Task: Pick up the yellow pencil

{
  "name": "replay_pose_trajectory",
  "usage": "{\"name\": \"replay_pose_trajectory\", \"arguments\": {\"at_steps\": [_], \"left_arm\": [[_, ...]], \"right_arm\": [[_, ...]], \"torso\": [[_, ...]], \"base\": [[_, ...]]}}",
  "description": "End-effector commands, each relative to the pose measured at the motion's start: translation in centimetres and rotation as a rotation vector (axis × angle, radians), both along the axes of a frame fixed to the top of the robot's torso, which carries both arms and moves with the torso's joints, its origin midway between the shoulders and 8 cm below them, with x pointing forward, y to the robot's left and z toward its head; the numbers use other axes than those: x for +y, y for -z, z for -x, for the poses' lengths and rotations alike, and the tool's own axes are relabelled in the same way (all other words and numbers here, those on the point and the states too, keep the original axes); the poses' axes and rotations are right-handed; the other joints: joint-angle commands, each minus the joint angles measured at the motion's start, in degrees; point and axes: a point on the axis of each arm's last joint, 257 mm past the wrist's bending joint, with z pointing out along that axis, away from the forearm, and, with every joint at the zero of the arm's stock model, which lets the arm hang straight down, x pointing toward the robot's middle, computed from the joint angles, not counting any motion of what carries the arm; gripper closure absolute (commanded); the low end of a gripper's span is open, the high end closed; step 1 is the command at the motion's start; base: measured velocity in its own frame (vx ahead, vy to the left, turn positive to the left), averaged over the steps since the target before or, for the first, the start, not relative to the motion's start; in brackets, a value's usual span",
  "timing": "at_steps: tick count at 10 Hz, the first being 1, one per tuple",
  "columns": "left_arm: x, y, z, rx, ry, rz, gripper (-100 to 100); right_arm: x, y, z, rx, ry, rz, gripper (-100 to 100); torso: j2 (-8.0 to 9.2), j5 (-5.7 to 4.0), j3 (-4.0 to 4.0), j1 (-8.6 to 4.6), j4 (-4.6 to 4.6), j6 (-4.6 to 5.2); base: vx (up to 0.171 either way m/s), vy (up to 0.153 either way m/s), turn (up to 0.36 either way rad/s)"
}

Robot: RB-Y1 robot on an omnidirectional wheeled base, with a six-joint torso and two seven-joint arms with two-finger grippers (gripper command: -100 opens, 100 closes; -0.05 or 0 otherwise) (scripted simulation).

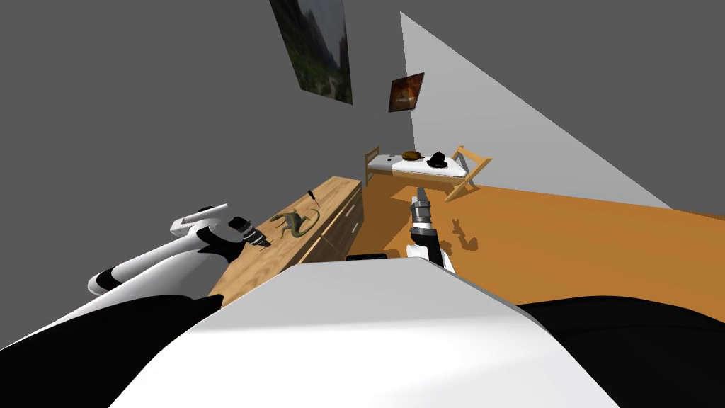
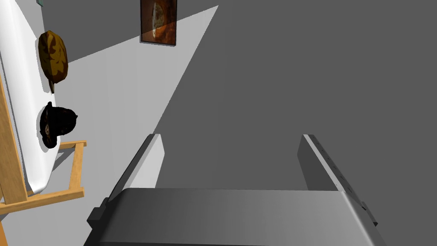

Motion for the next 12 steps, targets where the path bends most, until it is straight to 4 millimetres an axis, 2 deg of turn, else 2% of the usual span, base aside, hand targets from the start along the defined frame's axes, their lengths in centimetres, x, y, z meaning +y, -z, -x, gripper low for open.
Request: {"name": "replay_pose_trajectory", "arguments": {"at_steps": [1, 3, 4, 5, 6, 8, 9, 10, 11, 12], "left_arm": [[-0.5, 0.2, 0.3, 0.01, -0.013, 0.015, -100], [-1.7, 0.7, 1.0, 0.039, -0.043, 0.054, -100], [-1.3, 0.6, 0.9, 0.031, -0.034, 0.043, -100], [-1.4, 0.6, 0.9, 0.033, -0.037, 0.046, 0], [-1.9, 2.0, 0.7, 0.031, -0.028, 0.045, -100], [-1.9, 2.0, 0.7, 0.031, -0.028, 0.045, -100], [-2.2, 2.9, 0.6, 0.03, -0.023, 0.044, -100], [-2.1, 2.5, 0.7, 0.031, -0.025, 0.045, -100], [-2.1, 2.6, 0.7, 0.03, -0.025, 0.045, 100], [-2.1, 2.6, 0.7, 0.03, -0.025, 0.045, 100]], "right_arm": [[0.0, 0.0, 0.0, 0.0, 0.0, 0.0, 0], [0.0, 0.0, 0.0, 0.0, 0.0, 0.0, 0], [0.0, 0.0, 0.0, 0.0, 0.0, 0.0, 0], [0.0, 0.0, 0.0, 0.0, 0.0, 0.0, 0], [0.0, 0.0, 0.0, 0.0, 0.0, 0.0, 0], [0.0, 0.0, 0.0, 0.0, 0.0, 0.0, 0], [0.0, 0.0, 0.0, 0.0, 0.0, 0.0, 0], [0.0, 0.0, 0.0, 0.0, 0.0, 0.0, 0], [0.0, 0.0, 0.0, 0.0, 0.0, 0.0, 0], [0.0, 0.0, 0.0, 0.0, 0.0, 0.0, 0]], "torso": [[0.0, 0.0, 0.0, 0.0, 0.0, 0.0], [0.02, 0.01, 0.01, 0.04, 0.0, -0.01], [-0.03, 0.02, -0.02, 0.06, -0.01, 0.0], [0.05, 0.01, 0.02, 0.02, 0.0, -0.01], [0.14, 0.0, 0.07, -0.01, 0.02, -0.01], [0.18, 0.01, 0.1, 0.02, 0.04, -0.02], [0.19, 0.0, 0.1, 0.0, 0.04, -0.01], [0.19, 0.01, 0.1, 0.01, 0.04, -0.02], [0.19, 0.0, 0.11, -0.01, 0.04, -0.01], [0.2, -0.01, 0.11, -0.03, 0.04, -0.02]], "base": [[0.047, 0.012, -0.018], [0.053, 0.024, -0.024], [0.029, 0.012, -0.006], [0.005, 0.002, 0.0], [0.005, 0.012, 0.042], [0.004, 0.008, 0.014], [0.004, 0.01, 0.031], [0.0, 0.0, 0.0], [0.0, 0.0, 0.0], [0.0, 0.0, 0.0]]}}
